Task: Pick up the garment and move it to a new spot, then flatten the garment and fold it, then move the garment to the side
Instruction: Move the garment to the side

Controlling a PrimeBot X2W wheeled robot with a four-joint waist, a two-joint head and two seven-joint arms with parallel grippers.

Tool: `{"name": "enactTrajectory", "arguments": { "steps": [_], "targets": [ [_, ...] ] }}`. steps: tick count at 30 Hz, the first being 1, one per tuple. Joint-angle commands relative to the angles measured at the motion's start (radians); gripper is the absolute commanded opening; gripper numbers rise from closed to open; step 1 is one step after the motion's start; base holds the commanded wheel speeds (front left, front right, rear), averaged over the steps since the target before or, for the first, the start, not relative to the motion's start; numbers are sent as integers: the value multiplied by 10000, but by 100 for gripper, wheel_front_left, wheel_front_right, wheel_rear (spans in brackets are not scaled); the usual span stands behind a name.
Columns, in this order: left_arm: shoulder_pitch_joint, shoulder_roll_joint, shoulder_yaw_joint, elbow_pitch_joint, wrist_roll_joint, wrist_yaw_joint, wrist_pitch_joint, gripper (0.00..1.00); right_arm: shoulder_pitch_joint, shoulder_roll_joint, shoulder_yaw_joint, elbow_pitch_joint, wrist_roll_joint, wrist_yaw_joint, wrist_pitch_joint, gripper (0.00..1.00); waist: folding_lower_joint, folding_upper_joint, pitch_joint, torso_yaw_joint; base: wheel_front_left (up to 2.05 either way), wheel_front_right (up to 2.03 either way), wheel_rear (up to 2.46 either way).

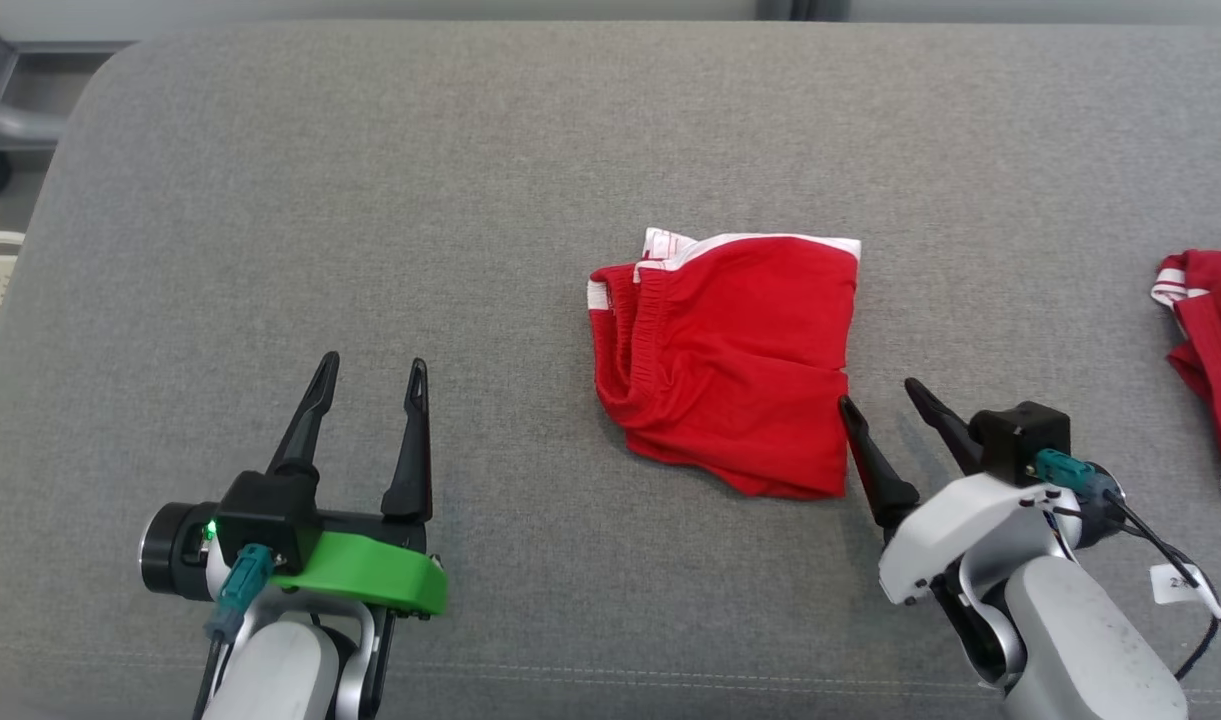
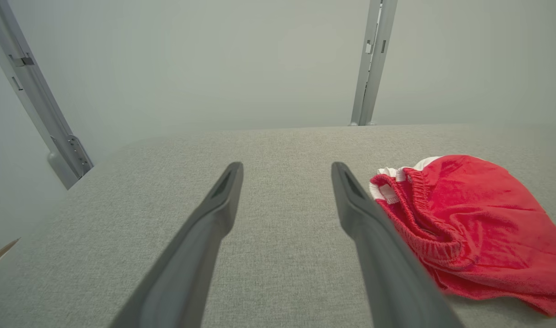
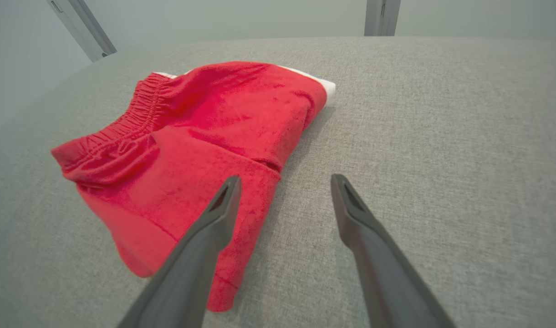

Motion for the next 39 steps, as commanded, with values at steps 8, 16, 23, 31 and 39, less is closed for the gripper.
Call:
{"name": "enactTrajectory", "arguments": {
  "steps": [8, 16, 23, 31, 39],
  "targets": [
    [-409, -152, -81, 231, 34, -64, -197, 100, -1115, 105, 877, 1676, 651, -3, 66, 100, 0, -1, 676, 622, 0, 0, 0],
    [-544, -14, -12, 231, 98, -43, -282, 100, -1214, 34, 1334, 1544, 856, -6, -352, 0, 0, -1, 839, 177, 0, 0, 0],
    [-717, 223, 26, -136, 237, 7, -252, 100, -701, -399, 880, 663, -88, -9, -707, 0, 0, -1, 917, -903, 0, 0, 0],
    [-994, 672, -36, -879, 540, 58, 200, 100, 396, -916, -10, -669, -1193, -9, -258, 0, 0, -1, 1268, -2681, 0, 0, 0],
    [-1614, 802, -398, -1285, 776, -164, 675, 100, 266, -1299, -726, -1447, -1808, -11, -208, 0, 0, -1, 1713, -3917, 0, 0, 0]
  ]
}}
